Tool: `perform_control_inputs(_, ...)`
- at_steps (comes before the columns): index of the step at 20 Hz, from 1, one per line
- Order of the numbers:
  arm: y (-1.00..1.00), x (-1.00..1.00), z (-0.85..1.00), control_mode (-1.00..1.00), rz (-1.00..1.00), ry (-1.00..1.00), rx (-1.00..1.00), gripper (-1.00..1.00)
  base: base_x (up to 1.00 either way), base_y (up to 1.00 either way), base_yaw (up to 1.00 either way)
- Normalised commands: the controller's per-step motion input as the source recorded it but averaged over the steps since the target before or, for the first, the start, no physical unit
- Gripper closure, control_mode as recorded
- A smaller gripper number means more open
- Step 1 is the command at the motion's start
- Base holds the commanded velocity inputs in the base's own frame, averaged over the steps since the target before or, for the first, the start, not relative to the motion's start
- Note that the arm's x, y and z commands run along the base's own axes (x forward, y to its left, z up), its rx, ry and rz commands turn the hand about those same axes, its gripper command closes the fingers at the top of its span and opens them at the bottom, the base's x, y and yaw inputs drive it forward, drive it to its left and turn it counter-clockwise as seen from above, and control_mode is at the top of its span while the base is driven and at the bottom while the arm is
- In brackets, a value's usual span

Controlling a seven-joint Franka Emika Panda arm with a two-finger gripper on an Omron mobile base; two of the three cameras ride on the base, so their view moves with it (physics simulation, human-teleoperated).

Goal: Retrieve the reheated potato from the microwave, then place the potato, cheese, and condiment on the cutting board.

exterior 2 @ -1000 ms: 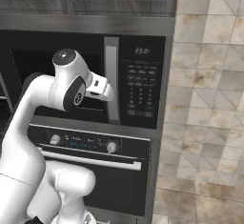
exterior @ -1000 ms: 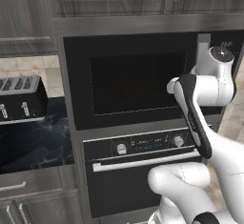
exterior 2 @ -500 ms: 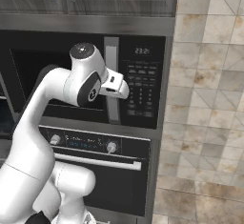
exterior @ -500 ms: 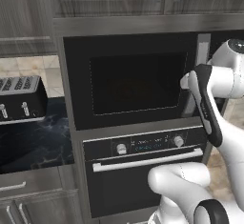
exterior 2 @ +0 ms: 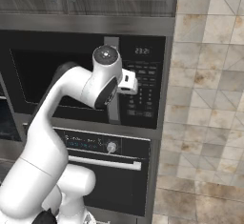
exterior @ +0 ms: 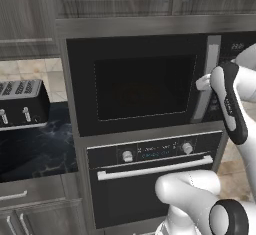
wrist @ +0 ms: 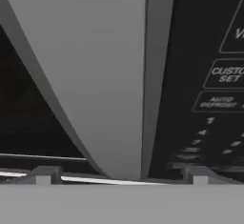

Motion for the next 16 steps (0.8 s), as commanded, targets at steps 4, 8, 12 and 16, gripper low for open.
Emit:
perform_control_inputs(4,0.0,0.26,-0.06,-1.0,0.17,-0.19,0.05,-1.0,0.0,0.0,0.0)
perform_control_inputs(8,0.0,0.31,-0.09,-1.0,0.09,-0.05,0.02,-1.0,0.0,0.0,0.0)
perform_control_inputs(12,0.05,0.4,-0.01,-1.0,0.0,0.01,0.0,-1.0,0.0,0.0,0.0)
perform_control_inputs(16,0.06,0.37,-0.02,-1.0,0.0,0.08,0.0,-1.0,0.0,0.0,0.0)
